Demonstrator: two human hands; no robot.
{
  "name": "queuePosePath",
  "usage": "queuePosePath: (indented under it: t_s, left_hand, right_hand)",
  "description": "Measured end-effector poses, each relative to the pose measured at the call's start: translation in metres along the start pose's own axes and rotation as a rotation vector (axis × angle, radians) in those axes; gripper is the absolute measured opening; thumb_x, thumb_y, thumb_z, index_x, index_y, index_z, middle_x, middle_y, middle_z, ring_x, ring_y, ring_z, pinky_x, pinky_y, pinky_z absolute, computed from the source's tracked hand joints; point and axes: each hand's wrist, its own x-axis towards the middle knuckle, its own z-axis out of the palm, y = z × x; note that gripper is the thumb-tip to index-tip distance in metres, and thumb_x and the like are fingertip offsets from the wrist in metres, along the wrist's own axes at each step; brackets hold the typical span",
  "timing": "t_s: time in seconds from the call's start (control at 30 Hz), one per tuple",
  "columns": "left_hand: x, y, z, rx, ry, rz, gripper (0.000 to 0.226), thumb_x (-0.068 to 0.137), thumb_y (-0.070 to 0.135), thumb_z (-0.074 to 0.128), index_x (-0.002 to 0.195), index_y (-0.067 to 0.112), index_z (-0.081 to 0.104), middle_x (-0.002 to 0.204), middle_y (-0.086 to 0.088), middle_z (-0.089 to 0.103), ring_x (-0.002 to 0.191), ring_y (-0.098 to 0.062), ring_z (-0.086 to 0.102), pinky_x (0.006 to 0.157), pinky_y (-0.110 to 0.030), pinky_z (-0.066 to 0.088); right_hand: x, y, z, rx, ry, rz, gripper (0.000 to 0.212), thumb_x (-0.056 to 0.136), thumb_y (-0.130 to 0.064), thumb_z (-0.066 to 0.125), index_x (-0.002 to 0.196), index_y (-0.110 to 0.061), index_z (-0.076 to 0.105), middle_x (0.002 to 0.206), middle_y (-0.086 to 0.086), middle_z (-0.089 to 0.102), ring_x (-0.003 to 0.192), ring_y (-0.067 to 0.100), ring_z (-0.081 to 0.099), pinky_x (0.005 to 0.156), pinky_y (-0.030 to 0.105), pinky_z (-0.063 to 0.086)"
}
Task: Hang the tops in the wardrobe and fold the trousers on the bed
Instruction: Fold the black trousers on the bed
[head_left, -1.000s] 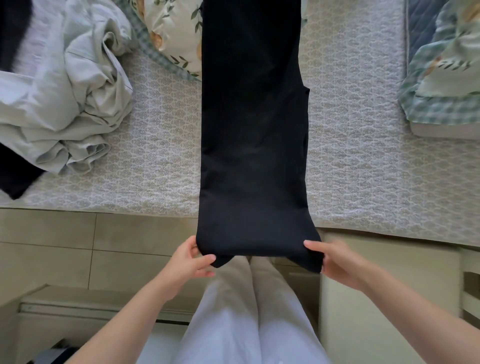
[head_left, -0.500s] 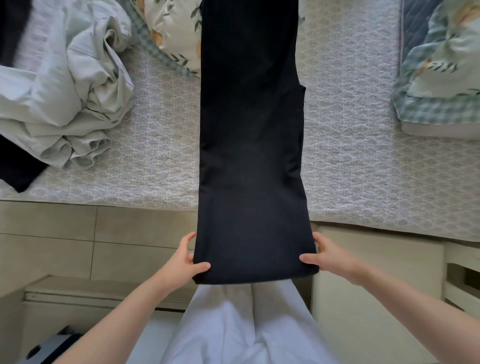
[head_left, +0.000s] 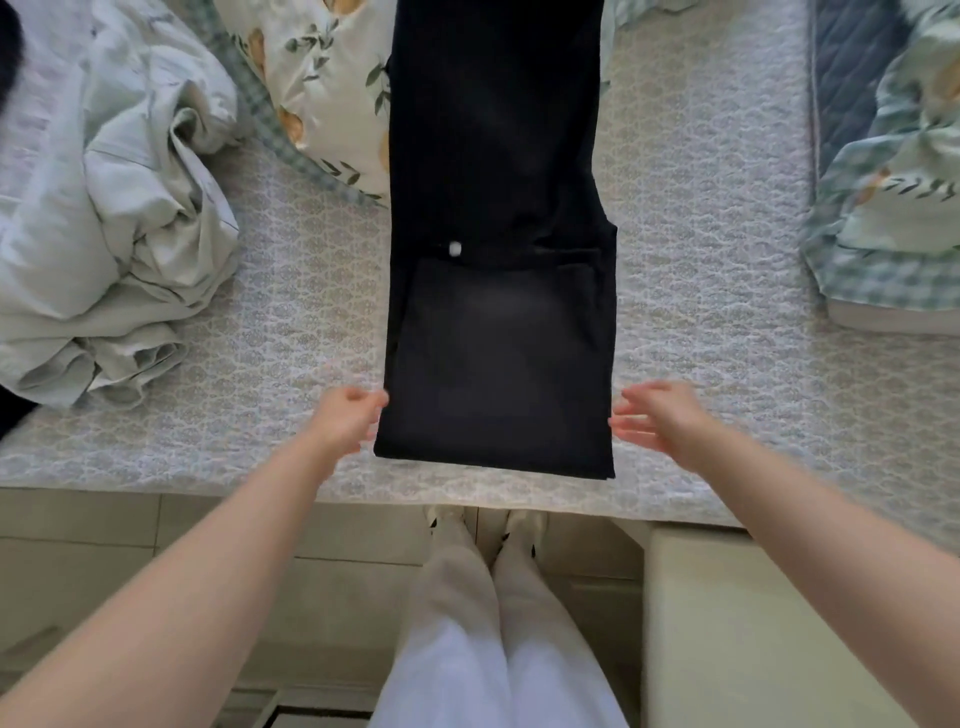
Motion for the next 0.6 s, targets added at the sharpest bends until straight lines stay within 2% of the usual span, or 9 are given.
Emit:
queuePosePath:
  t_s: [0.07, 0.13, 0.2, 0.27, 0.33, 0.4, 0.53, 0.6]
  left_hand:
    - [0.006, -0.015, 0.011, 0.076, 0.037, 0.053, 0.041, 0.096, 0.03, 0.061, 0.127, 0.005, 0.055, 0.121, -0.008, 0.061, 0.106, -0.025, 0.06, 0.09, -0.037, 0.047]
    - [0.01, -0.028, 0.019, 0.054, -0.009, 0.051, 0.043, 0.092, 0.028, 0.067, 0.127, 0.006, 0.053, 0.122, -0.005, 0.061, 0.106, -0.022, 0.06, 0.087, -0.034, 0.047]
    - [0.011, -0.034, 0.026, 0.087, -0.013, 0.089, 0.045, 0.09, 0.026, 0.069, 0.128, 0.008, 0.052, 0.12, -0.003, 0.062, 0.105, -0.021, 0.061, 0.086, -0.033, 0.049]
    - [0.013, -0.038, 0.031, 0.136, 0.081, 0.14, 0.041, 0.09, 0.024, 0.07, 0.124, 0.012, 0.051, 0.114, 0.002, 0.06, 0.101, -0.019, 0.06, 0.083, -0.031, 0.047]
    - [0.015, -0.041, 0.032, 0.107, 0.116, 0.16, 0.035, 0.089, 0.022, 0.07, 0.118, 0.015, 0.052, 0.11, 0.003, 0.061, 0.097, -0.017, 0.06, 0.081, -0.029, 0.046]
    - [0.017, -0.046, 0.033, 0.052, 0.033, 0.162, 0.032, 0.089, 0.017, 0.07, 0.118, 0.013, 0.058, 0.11, 0.003, 0.067, 0.098, -0.014, 0.064, 0.081, -0.027, 0.048]
    - [0.005, -0.065, 0.023, -0.047, -0.06, 0.179, 0.021, 0.087, 0.006, 0.071, 0.105, 0.015, 0.068, 0.102, 0.007, 0.072, 0.096, -0.004, 0.067, 0.087, -0.025, 0.051]
    - [-0.001, -0.082, 0.016, -0.098, -0.094, 0.176, 0.021, 0.085, 0.006, 0.074, 0.103, 0.015, 0.071, 0.103, 0.008, 0.075, 0.101, -0.003, 0.067, 0.09, -0.025, 0.049]
  right_hand:
    - [0.008, 0.01, 0.008, -0.237, -0.018, -0.077, 0.035, 0.098, -0.017, 0.053, 0.129, -0.002, 0.049, 0.114, 0.016, 0.062, 0.095, 0.025, 0.065, 0.072, 0.033, 0.055]
    - [0.007, 0.018, 0.013, -0.3, -0.073, -0.082, 0.041, 0.096, -0.025, 0.058, 0.13, -0.006, 0.046, 0.117, 0.009, 0.059, 0.099, 0.021, 0.061, 0.08, 0.034, 0.051]
    - [0.002, 0.026, 0.019, -0.311, -0.107, -0.078, 0.036, 0.095, -0.029, 0.06, 0.123, -0.012, 0.044, 0.111, 0.001, 0.057, 0.093, 0.012, 0.058, 0.077, 0.032, 0.047]
    - [0.0, 0.034, 0.024, -0.309, -0.099, -0.096, 0.036, 0.094, -0.029, 0.062, 0.121, -0.016, 0.041, 0.106, -0.004, 0.054, 0.088, 0.005, 0.054, 0.067, 0.028, 0.044]
    - [-0.001, 0.044, 0.027, -0.316, -0.095, -0.126, 0.036, 0.093, -0.027, 0.064, 0.12, -0.017, 0.043, 0.105, -0.006, 0.055, 0.088, 0.004, 0.055, 0.063, 0.023, 0.042]
    - [-0.001, 0.055, 0.028, -0.378, -0.132, -0.166, 0.033, 0.092, -0.021, 0.064, 0.122, -0.018, 0.051, 0.106, -0.008, 0.061, 0.089, 0.002, 0.058, 0.064, 0.018, 0.044]
    - [-0.003, 0.069, 0.021, -0.426, -0.18, -0.238, 0.026, 0.093, -0.008, 0.061, 0.118, -0.015, 0.065, 0.1, -0.015, 0.067, 0.089, -0.004, 0.062, 0.08, 0.016, 0.052]
    - [-0.006, 0.075, 0.015, -0.357, -0.205, -0.257, 0.024, 0.093, -0.005, 0.061, 0.113, -0.016, 0.068, 0.103, -0.012, 0.071, 0.089, -0.005, 0.066, 0.072, 0.009, 0.051]
